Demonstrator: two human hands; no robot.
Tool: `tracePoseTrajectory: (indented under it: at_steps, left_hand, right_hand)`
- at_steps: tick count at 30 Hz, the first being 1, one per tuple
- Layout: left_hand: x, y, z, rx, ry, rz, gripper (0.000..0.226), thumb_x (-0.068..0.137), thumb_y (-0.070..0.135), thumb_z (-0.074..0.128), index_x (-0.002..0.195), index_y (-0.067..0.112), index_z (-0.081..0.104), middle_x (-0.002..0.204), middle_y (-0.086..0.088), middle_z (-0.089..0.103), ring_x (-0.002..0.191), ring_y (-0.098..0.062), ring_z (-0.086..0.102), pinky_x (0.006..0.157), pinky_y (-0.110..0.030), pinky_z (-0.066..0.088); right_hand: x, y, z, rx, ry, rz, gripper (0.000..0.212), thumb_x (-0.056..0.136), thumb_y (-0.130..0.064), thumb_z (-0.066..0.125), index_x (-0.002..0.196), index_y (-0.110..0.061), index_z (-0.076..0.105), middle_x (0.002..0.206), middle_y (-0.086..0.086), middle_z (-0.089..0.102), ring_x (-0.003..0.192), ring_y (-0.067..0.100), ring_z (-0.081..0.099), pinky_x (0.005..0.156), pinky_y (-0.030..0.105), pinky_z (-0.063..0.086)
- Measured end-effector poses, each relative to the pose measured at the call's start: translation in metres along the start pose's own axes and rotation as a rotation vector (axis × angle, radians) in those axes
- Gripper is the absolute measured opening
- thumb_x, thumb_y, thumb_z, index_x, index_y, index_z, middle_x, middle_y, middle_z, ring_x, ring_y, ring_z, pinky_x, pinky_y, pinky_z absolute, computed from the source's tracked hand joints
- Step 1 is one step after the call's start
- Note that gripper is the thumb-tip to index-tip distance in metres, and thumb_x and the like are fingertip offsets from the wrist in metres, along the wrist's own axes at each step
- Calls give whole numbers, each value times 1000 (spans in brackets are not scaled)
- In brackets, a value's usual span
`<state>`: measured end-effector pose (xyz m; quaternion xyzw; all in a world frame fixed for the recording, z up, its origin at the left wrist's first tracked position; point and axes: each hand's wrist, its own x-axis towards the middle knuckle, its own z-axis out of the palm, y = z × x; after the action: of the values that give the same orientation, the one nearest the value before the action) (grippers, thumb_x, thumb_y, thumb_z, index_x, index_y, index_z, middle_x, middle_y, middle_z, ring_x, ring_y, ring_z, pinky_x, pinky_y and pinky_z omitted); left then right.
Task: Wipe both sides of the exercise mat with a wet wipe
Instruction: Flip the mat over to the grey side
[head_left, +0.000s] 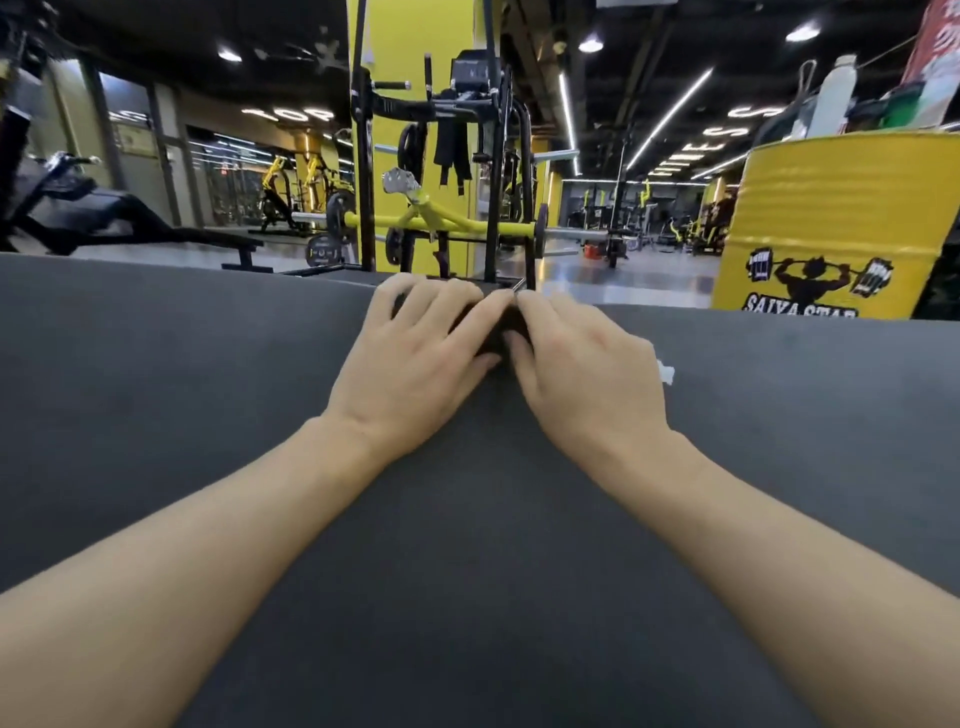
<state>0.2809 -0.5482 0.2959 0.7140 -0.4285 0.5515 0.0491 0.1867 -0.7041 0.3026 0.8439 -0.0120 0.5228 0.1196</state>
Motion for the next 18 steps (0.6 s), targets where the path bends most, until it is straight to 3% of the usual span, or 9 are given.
tracePoseTrajectory:
  at_steps: [2,4,6,8,9,11,13,18]
  left_hand:
    - [-13,10,16,-17,-5,-19,57,100,36,54,152,16,40,134,-6,53,127,-28,48,122,-55,19]
    - [-23,19,30,-10,-33,-17,61,98,34,56,154,18,37,140,-7,50,136,-27,41,125,-58,8]
    - [-32,26,45,6,-81,-4,62,97,30,57,154,20,36,142,-5,48,139,-26,40,125,-58,5]
    - [-44,28,65,4,-127,-5,55,96,26,58,149,22,42,133,-2,53,130,-25,48,123,-56,11]
    - [-51,28,74,-14,-160,-10,49,96,23,59,143,22,47,125,-2,56,121,-26,53,120,-52,21]
    - [-66,29,94,-76,-283,-20,29,97,18,61,126,22,58,107,-1,60,99,-29,61,92,-42,40]
    - [-87,33,109,-160,-468,-69,15,102,22,55,114,21,64,101,-1,60,89,-30,62,69,-37,37]
    - [-154,52,138,-267,-670,-154,22,107,29,45,120,21,61,108,-2,57,92,-31,59,65,-41,43]
  right_hand:
    - [-18,-1,20,105,-46,61,32,102,-36,46,132,-24,47,105,-7,63,93,22,63,52,34,39]
    - [-35,-1,39,187,-105,116,44,101,-36,48,142,-25,37,111,-7,61,98,22,61,56,37,41]
    - [-49,1,57,248,-175,172,49,100,-35,50,145,-26,34,116,-6,59,100,23,60,58,38,40]
    - [-62,4,77,267,-250,220,41,101,-35,50,139,-26,40,118,-4,57,101,24,60,60,39,41]
    - [-69,4,87,248,-284,227,33,102,-36,48,133,-26,46,117,-5,56,102,24,60,60,38,42]
    - [-85,3,106,172,-381,208,23,105,-39,40,116,-26,56,108,-5,56,98,23,59,59,37,41]
    - [-104,-4,124,132,-501,168,29,108,-39,35,105,-23,59,99,-3,53,92,24,58,58,36,37]
    - [-156,-30,160,171,-686,149,25,108,-31,38,103,-19,60,95,-2,46,80,26,55,58,36,34]
